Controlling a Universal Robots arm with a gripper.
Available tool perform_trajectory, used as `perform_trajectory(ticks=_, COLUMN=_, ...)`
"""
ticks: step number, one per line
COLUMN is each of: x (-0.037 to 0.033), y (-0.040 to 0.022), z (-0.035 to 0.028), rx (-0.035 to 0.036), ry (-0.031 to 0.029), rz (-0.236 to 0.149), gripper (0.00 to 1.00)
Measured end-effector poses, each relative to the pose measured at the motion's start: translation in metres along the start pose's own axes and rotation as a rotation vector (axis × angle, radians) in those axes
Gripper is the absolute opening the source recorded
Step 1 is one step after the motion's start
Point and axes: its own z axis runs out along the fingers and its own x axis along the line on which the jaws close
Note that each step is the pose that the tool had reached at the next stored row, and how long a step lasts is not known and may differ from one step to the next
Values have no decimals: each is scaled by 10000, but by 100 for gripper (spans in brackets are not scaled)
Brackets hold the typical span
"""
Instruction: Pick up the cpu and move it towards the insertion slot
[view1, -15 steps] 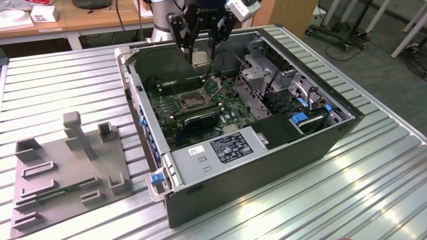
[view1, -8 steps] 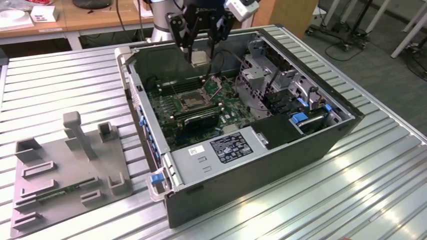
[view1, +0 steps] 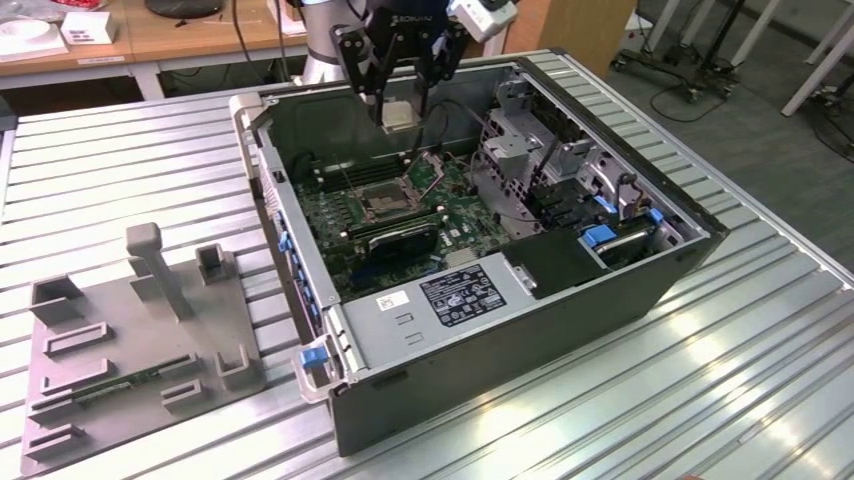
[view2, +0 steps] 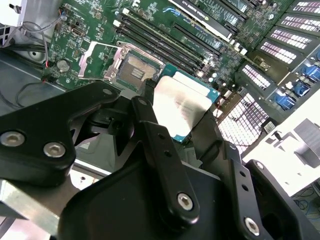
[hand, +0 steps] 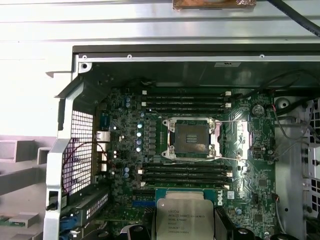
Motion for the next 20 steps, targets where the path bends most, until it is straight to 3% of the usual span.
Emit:
perform_trajectory(ticks=7, x=-1, y=7, z=3, rx=0, ry=-1, rz=0, gripper=54)
perform_trajectory(ticks=12, x=-55, y=9, z=20, rx=2, ry=0, rz=2, gripper=54)
perform_trajectory(ticks=20, x=-129, y=72, z=138, rx=4, ry=-1, rz=10, gripper=54)
